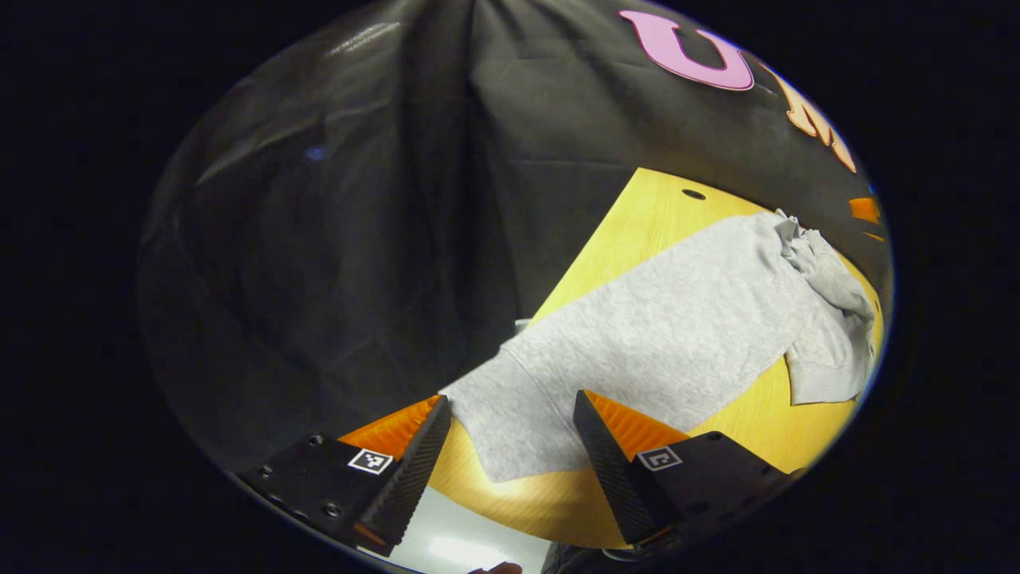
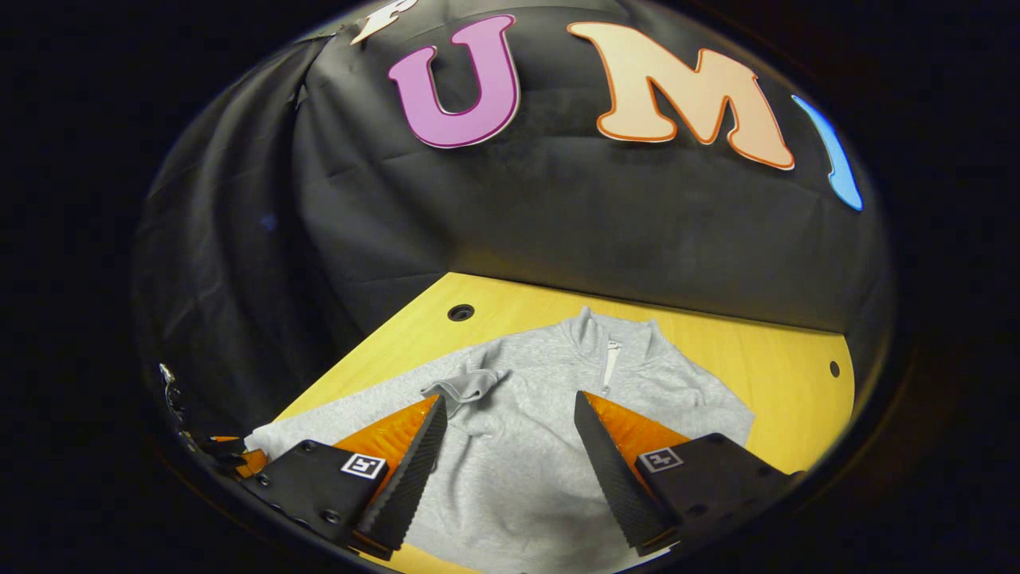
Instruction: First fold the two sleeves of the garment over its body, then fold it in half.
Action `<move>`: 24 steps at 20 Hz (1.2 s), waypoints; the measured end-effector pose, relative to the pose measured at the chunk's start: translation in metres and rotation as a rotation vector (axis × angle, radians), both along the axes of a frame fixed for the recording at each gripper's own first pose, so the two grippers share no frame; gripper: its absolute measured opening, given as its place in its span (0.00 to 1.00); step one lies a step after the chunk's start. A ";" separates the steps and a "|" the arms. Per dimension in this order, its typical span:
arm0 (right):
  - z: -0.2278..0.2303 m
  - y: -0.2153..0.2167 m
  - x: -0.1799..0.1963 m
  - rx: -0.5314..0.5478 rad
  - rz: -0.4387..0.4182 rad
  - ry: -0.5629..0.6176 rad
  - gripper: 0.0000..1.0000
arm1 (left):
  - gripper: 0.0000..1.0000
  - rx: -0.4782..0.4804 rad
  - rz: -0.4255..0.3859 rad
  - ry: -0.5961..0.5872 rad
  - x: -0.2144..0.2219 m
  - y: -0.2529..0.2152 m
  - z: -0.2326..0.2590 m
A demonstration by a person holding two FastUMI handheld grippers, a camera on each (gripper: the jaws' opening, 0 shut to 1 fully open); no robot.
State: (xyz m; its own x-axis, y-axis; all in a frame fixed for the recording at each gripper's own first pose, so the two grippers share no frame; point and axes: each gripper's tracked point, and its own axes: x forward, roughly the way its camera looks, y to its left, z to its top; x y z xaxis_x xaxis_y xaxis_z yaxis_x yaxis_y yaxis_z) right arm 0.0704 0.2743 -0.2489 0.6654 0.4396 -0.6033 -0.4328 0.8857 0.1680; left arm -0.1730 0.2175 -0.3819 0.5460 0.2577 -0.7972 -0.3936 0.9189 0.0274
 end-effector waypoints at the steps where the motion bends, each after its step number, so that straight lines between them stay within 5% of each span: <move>1: 0.002 -0.008 0.000 -0.002 -0.009 0.000 0.96 | 0.94 0.013 -0.001 -0.010 0.004 0.001 0.001; 6: 0.008 -0.044 -0.002 0.011 -0.053 0.003 0.99 | 0.76 -0.029 0.028 -0.005 0.010 -0.014 -0.002; 7: 0.009 -0.052 -0.003 0.010 -0.060 0.003 0.97 | 0.63 -0.041 0.046 -0.004 0.010 -0.017 -0.002; 10: 0.010 -0.071 -0.007 0.025 -0.089 0.012 0.97 | 0.46 -0.039 0.027 -0.011 0.013 -0.024 -0.002; 13: 0.007 -0.089 -0.010 0.030 -0.104 0.023 0.97 | 0.04 0.009 0.015 -0.020 0.020 -0.031 -0.003; 18: 0.019 -0.114 -0.015 0.018 -0.106 -0.007 0.97 | 0.00 -0.036 0.052 -0.029 0.030 -0.034 0.013; 24: 0.025 -0.144 -0.025 0.021 -0.134 -0.012 0.99 | 0.01 -0.079 0.048 -0.202 0.095 -0.041 0.081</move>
